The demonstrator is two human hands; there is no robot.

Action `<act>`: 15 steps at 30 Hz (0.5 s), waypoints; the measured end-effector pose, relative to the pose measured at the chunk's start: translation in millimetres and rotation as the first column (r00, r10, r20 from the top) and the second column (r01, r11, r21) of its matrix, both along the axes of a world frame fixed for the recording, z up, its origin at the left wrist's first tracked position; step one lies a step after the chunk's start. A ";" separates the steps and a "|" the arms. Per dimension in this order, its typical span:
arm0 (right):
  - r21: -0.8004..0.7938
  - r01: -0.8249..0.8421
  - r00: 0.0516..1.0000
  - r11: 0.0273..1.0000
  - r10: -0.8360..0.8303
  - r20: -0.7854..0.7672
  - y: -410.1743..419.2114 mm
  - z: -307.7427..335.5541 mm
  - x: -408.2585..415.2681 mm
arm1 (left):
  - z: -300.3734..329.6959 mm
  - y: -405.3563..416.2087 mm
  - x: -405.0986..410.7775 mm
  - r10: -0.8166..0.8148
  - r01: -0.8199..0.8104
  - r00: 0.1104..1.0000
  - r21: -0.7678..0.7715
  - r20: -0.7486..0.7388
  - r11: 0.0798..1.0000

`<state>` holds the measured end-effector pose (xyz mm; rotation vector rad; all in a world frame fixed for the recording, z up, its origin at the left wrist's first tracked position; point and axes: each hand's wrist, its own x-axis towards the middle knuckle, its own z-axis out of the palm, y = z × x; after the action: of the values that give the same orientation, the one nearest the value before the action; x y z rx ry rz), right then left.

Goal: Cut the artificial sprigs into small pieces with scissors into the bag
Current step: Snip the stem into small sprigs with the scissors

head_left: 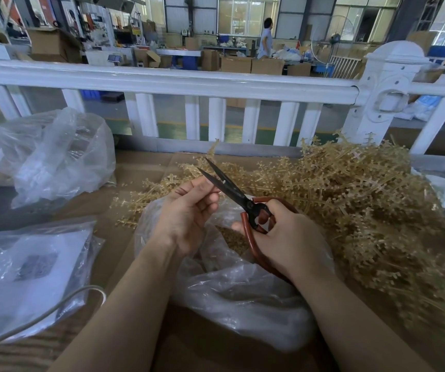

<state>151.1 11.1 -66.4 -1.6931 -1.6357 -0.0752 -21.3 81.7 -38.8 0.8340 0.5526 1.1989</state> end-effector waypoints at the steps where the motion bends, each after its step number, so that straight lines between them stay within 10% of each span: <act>1: -0.002 0.000 1.000 1.000 0.000 0.001 0.2 -0.2 -0.2 | 0.0 0.2 -0.4 0.002 -0.002 1.000 -0.008 0.003 1.000; 15: -0.066 0.051 0.998 0.997 -0.050 0.024 1.5 -2.1 3.7 | -2.0 1.2 1.9 0.028 -0.028 1.000 0.088 0.004 0.996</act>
<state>154.8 12.6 -68.5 -1.7901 -1.6275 -0.0654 -19.4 82.9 -40.8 0.9020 0.5133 1.2575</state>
